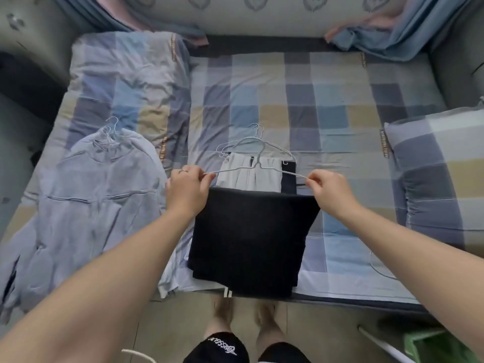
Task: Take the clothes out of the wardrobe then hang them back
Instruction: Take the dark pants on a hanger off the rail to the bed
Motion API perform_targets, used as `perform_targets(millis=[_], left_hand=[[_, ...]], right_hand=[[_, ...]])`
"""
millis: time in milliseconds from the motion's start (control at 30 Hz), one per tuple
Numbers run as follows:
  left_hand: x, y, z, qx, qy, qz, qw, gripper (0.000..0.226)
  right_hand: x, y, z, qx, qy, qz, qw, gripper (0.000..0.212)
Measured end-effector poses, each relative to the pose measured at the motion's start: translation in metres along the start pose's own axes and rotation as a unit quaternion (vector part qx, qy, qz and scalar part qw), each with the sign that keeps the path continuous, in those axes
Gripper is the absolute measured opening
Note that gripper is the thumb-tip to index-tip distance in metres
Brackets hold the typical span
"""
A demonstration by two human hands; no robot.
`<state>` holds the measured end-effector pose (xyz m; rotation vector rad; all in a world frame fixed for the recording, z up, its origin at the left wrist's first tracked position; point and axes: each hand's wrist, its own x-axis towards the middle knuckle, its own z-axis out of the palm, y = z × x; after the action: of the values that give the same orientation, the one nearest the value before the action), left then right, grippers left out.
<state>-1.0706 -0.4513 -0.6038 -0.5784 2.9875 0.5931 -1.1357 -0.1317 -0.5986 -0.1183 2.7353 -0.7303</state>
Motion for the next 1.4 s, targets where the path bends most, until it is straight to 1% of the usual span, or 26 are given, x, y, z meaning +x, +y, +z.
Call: perform_targets(millis=[67,100,133,233,267,333,367,400,500,633,733,867,1100,1233,1400], left_hand=[[0.021,0.002,0.019,0.054,0.013,-0.002,0.998,0.039],[0.033,0.002,0.029,0.064,0.012,-0.004,0.998,0.040],[0.046,0.001,0.040,0.057,0.006,-0.008,0.998,0.039],[0.085,-0.006,0.075,-0.032,-0.011,-0.036,0.999,0.036],[0.097,-0.007,0.087,-0.060,-0.015,-0.045,0.997,0.036],[0.112,-0.008,0.113,-0.093,-0.043,-0.053,0.993,0.046],[0.114,-0.008,0.124,-0.085,-0.066,-0.049,0.993,0.054],[0.113,-0.008,0.134,-0.063,-0.092,-0.045,0.993,0.061],[0.093,-0.008,0.152,-0.012,-0.151,-0.038,0.988,0.070],[0.053,0.001,0.142,-0.003,-0.198,-0.025,0.980,0.071],[0.027,0.014,0.117,0.015,-0.205,0.016,0.979,0.071],[0.002,0.032,0.077,0.023,-0.204,0.042,0.978,0.071],[-0.024,0.054,0.013,0.031,-0.163,0.078,0.983,0.072],[-0.028,0.061,-0.014,0.007,-0.152,0.110,0.982,0.071],[-0.026,0.062,-0.031,0.006,-0.171,0.182,0.968,0.071]], right_hand=[[0.027,0.005,0.013,-0.050,0.018,0.034,0.998,0.021],[0.042,0.007,0.020,-0.052,0.028,0.045,0.997,0.022],[0.057,0.008,0.028,-0.040,0.037,0.052,0.997,0.021],[0.102,0.013,0.055,-0.011,0.047,0.062,0.997,0.022],[0.114,0.016,0.064,0.008,0.026,0.064,0.998,0.030],[0.129,0.021,0.083,0.055,-0.060,0.060,0.995,0.063],[0.132,0.022,0.093,0.056,-0.103,0.065,0.991,0.076],[0.130,0.023,0.102,0.043,-0.136,0.075,0.987,0.081],[0.109,0.027,0.124,0.007,-0.169,0.112,0.979,0.080],[0.067,0.022,0.119,0.026,-0.190,0.131,0.973,0.075],[0.035,0.010,0.100,0.036,-0.170,0.125,0.977,0.072],[-0.001,-0.012,0.068,0.045,-0.137,0.099,0.985,0.070],[-0.053,-0.048,0.018,0.032,-0.073,0.063,0.995,0.069],[-0.074,-0.065,0.006,0.031,-0.020,0.075,0.996,0.069],[-0.100,-0.087,0.007,0.032,0.047,0.122,0.991,0.070]])
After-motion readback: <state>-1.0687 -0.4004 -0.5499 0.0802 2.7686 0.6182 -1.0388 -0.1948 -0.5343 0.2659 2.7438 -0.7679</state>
